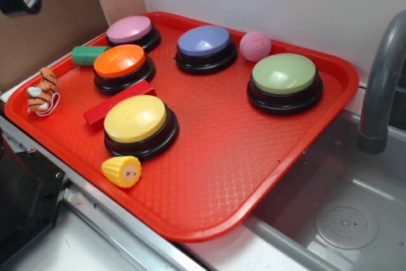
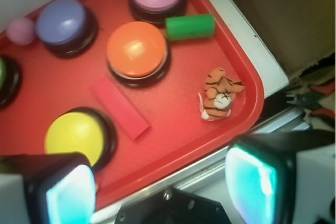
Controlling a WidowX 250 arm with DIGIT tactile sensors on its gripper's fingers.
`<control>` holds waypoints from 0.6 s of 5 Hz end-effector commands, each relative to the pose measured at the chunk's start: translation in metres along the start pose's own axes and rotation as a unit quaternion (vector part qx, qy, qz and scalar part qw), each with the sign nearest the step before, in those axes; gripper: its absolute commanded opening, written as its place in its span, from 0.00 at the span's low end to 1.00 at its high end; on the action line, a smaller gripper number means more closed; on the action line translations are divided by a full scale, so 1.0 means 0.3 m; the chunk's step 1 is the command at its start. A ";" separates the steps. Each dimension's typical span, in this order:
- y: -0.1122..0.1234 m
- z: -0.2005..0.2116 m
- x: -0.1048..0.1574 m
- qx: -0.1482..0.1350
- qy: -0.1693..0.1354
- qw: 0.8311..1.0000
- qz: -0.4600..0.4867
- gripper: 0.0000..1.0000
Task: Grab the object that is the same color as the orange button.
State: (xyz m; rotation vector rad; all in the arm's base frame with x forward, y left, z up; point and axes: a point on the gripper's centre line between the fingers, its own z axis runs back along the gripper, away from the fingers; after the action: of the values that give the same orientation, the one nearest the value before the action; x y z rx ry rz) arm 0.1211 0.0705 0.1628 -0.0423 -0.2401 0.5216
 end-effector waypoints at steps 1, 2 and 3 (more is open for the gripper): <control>0.153 -0.162 0.002 0.052 -0.029 0.994 0.089 1.00; 0.178 -0.264 0.021 0.035 -0.035 0.995 0.090 1.00; 0.188 -0.348 0.046 0.093 -0.052 0.990 0.088 1.00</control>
State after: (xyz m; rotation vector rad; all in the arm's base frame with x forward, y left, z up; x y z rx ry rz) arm 0.1318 0.1246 0.0508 0.1265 -0.2525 0.7267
